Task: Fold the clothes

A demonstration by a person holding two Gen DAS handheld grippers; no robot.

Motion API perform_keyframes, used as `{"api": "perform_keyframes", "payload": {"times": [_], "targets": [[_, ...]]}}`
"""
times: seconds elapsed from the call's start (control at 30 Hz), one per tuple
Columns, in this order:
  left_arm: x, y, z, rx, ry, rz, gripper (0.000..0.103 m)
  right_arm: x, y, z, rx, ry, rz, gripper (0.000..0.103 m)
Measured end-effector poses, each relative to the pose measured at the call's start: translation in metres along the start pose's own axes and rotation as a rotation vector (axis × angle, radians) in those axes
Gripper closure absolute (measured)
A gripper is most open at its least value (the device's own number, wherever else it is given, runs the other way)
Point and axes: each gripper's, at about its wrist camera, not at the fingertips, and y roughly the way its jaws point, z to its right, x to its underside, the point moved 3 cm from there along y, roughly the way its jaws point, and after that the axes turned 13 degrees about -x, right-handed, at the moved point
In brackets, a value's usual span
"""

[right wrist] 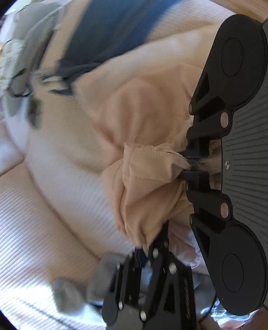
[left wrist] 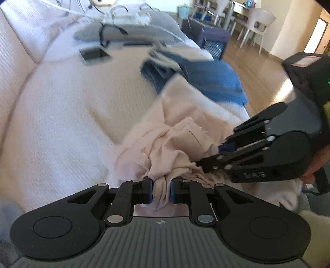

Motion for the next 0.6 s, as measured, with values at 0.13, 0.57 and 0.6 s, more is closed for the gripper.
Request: {"api": "perform_keyframes", "payload": {"times": [0.13,0.57,0.6], "targets": [[-0.034,-0.018,-0.031,-0.125,-0.035,0.09,0.089,-0.056,-0.026,-0.014,-0.021,-0.08,0.154,0.093],[-0.026,-0.023,-0.11,-0.377,-0.19,0.002,0.017,-0.118,-0.035,-0.037,0.035,-0.204,0.345,0.031],[-0.014,-0.018,-0.104,-0.355,-0.19,-0.026,0.017,-0.104,-0.036,-0.03,0.044,-0.185,0.318,0.031]]}}
